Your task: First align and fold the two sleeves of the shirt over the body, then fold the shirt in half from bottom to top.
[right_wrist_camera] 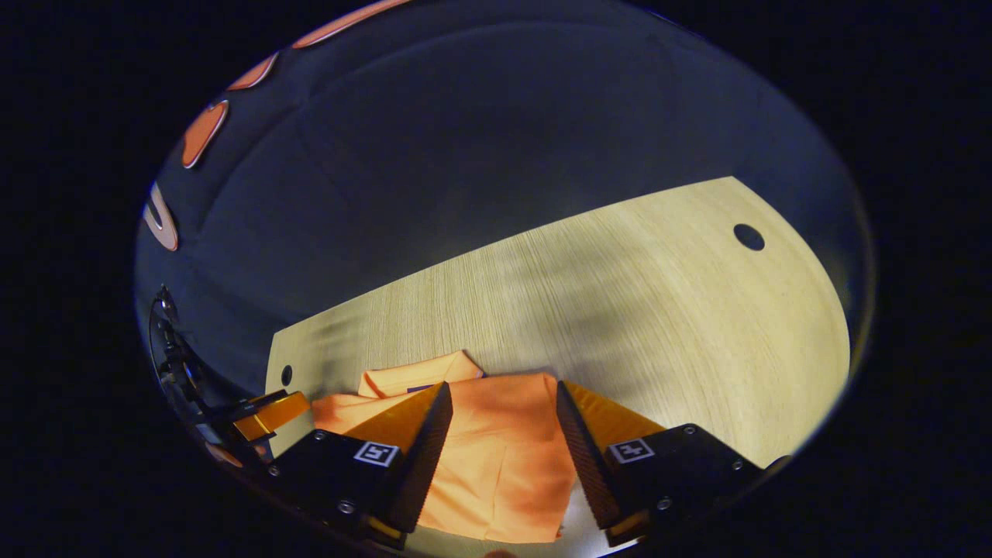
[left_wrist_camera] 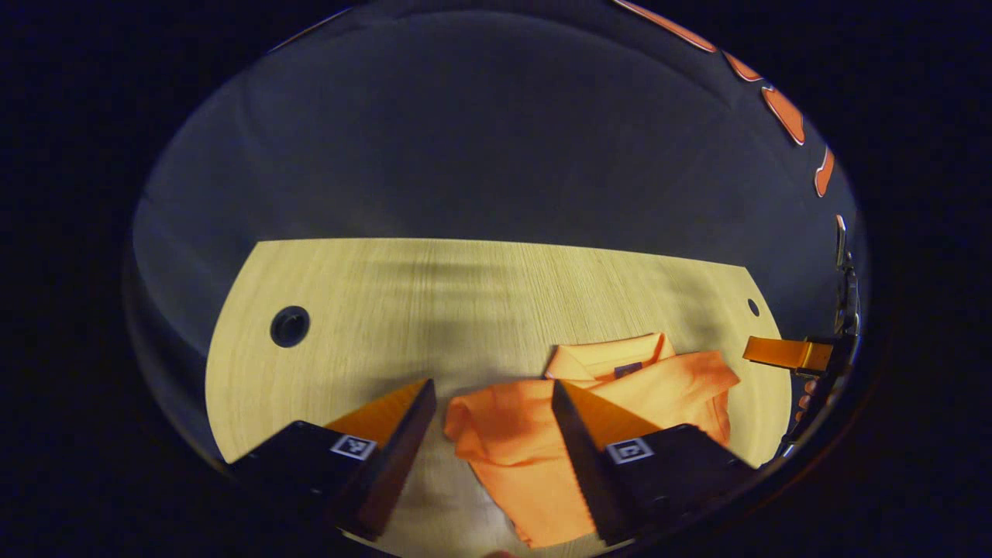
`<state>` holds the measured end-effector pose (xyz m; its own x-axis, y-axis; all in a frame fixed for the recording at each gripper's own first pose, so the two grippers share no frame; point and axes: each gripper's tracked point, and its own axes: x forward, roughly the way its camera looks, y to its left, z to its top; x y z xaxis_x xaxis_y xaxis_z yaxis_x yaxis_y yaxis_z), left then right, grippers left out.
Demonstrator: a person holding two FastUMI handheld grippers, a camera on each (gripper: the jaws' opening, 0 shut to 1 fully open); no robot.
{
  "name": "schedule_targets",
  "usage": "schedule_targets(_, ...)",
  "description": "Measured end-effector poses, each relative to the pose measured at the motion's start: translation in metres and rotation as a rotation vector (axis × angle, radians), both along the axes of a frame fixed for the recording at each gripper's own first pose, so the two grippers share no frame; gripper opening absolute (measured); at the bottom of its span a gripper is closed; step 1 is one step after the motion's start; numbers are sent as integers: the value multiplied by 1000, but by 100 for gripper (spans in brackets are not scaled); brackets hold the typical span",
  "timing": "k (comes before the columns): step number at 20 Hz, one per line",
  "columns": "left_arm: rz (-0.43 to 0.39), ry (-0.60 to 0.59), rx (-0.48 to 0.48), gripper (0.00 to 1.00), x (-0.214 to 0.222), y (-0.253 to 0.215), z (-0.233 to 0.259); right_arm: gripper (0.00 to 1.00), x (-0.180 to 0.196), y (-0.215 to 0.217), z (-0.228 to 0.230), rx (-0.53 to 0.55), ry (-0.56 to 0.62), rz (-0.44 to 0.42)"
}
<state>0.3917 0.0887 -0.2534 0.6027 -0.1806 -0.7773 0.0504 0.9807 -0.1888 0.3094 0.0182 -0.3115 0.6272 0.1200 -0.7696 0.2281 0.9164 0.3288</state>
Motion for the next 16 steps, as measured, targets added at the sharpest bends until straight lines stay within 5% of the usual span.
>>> schedule_targets(1, 11, -25, 12, 100, -2, -2, 2, 87, -1, -3, 11, -19, -32, -3)
schedule_targets(4, 34, -132, 31, 99, -14, -4, 40, 98, -11, -8, 57, -60, -152, -9)
schedule_targets(16, 34, -455, 82, 98, -149, -44, 191, 99, -113, 3, 196, -285, -505, 109)
